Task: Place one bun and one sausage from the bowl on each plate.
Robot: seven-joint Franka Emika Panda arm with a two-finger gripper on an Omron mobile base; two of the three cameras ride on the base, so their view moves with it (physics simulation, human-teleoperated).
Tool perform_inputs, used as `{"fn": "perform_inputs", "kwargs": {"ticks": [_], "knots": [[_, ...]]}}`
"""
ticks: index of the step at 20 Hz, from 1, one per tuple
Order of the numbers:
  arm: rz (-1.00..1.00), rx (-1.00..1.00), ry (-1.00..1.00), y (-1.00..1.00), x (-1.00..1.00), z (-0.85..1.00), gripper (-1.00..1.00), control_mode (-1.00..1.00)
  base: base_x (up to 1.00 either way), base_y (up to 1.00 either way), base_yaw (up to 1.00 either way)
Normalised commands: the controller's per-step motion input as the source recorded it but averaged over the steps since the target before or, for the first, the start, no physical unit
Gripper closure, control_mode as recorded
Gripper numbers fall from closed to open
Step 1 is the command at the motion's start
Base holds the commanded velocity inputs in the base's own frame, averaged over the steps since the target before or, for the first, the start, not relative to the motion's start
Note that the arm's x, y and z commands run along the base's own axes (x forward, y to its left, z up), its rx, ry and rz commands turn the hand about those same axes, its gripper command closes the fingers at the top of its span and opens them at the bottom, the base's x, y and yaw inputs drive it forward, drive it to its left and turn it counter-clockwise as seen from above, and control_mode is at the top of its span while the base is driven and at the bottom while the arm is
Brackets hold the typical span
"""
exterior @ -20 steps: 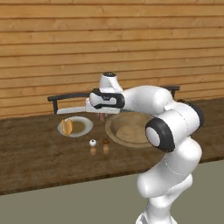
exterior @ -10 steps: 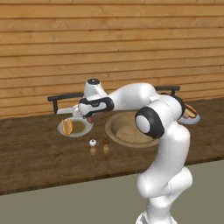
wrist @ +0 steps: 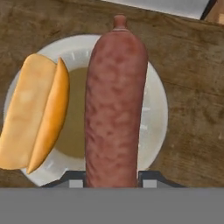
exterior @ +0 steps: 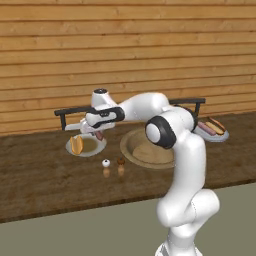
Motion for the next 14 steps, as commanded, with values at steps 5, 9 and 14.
{"fn": "perform_inputs", "kwargs": {"ticks": [5,9,14], "knots": [[-0.01,-0.10,0.00,0.04,-0.02,-0.52,1.00,-1.00,0.00,0.00,0.00],[0.00,0.00,0.00,0.02,-0.02,-0.44,1.00,-1.00,0.00,0.00,0.00],[-0.01,0.00,0.00,0.00,0.07,-0.11,1.00,-1.00,0.00,0.00,0.00]]}}
